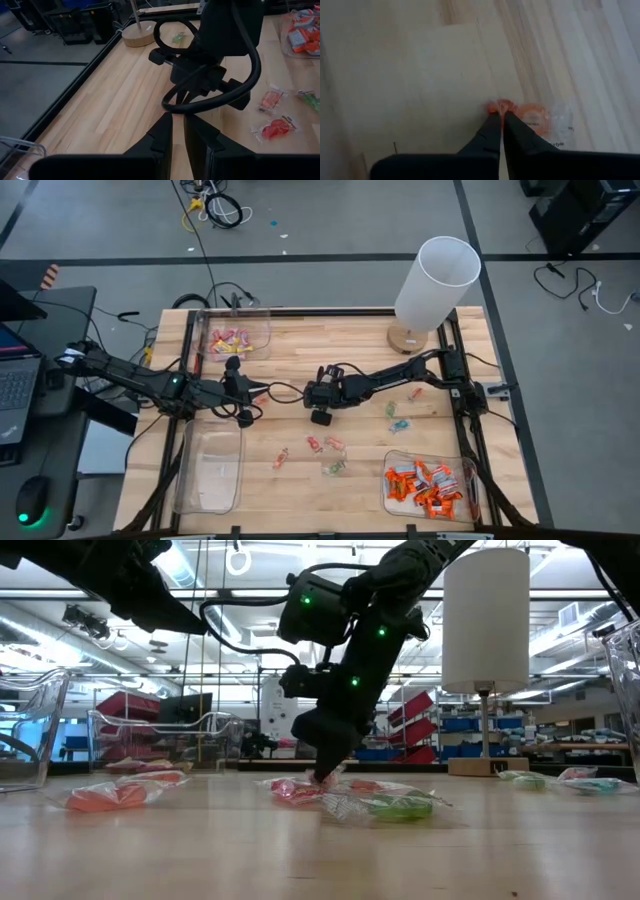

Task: Sort candy
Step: Put the orange gummy into the bottom left transparent bin

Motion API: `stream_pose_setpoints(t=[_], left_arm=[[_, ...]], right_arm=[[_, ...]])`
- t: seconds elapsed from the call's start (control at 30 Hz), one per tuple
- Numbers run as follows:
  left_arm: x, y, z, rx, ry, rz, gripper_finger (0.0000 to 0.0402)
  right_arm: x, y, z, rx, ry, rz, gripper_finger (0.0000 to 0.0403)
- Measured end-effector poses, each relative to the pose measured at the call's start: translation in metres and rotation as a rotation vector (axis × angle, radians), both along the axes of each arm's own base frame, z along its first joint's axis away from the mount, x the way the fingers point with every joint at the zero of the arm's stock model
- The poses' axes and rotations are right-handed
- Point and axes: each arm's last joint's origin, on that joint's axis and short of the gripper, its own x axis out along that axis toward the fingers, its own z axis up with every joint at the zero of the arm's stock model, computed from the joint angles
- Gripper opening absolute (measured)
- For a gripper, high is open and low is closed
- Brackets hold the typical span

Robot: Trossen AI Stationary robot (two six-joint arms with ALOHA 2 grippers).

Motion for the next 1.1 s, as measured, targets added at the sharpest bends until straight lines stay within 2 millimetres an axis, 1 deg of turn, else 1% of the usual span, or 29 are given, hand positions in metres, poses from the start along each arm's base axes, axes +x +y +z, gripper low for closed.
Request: stream_pose_setpoints(t=[0.1, 0.17, 0.33, 0.43, 0.53, 0.6, 0.7, 0.83, 0.93, 1.0, 1.1], left_arm=[[0.000, 0.000, 0.000, -0.001, -0.001, -0.001, 0.0049], [0.000, 0.000, 0.000, -0.003, -0.005, -0.002, 0.0049], [0.001, -0.001, 0.001, -0.009, -0.014, -0.011, 0.0049], [0.001, -0.001, 0.001, -0.009, -0.015, -0.014, 0.0049], [0.001, -0.001, 0.001, -0.009, -0.015, -0.015, 0.0049], [0.001, -0.001, 0.001, -0.007, -0.014, -0.016, 0.0049], [0.001, -0.002, 0.002, -0.004, -0.009, -0.065, 0.0051], [0.004, -0.009, 0.008, -0.022, -0.047, -0.287, 0.0061], [0.006, -0.013, 0.012, -0.025, -0.092, -0.418, 0.0071], [0.006, -0.014, 0.014, -0.013, -0.107, -0.446, 0.0080], [0.007, -0.015, 0.014, -0.005, -0.109, -0.483, 0.0100]], right_arm=[[-0.001, 0.002, 0.006, 0.011, -0.007, 0.011, 0.0007], [-0.002, 0.005, 0.014, 0.019, -0.027, 0.022, 0.0003], [-0.006, 0.008, 0.050, 0.036, -0.125, 0.047, 0.0001], [-0.009, 0.009, 0.067, 0.058, -0.168, 0.060, 0.0000], [-0.011, 0.011, 0.085, 0.123, -0.232, 0.104, 0.0000], [-0.011, 0.014, 0.097, 0.186, -0.290, 0.169, 0.0000], [-0.005, 0.019, 0.113, 0.310, -0.412, 0.321, 0.0000], [0.002, 0.027, 0.131, 0.550, -0.588, 0.621, 0.0000], [0.007, 0.032, 0.139, 0.692, -0.680, 0.824, 0.0000], [0.007, 0.033, 0.142, 0.716, -0.711, 0.882, 0.0000], [0.008, 0.033, 0.145, 0.713, -0.734, 0.896, 0.0000]])
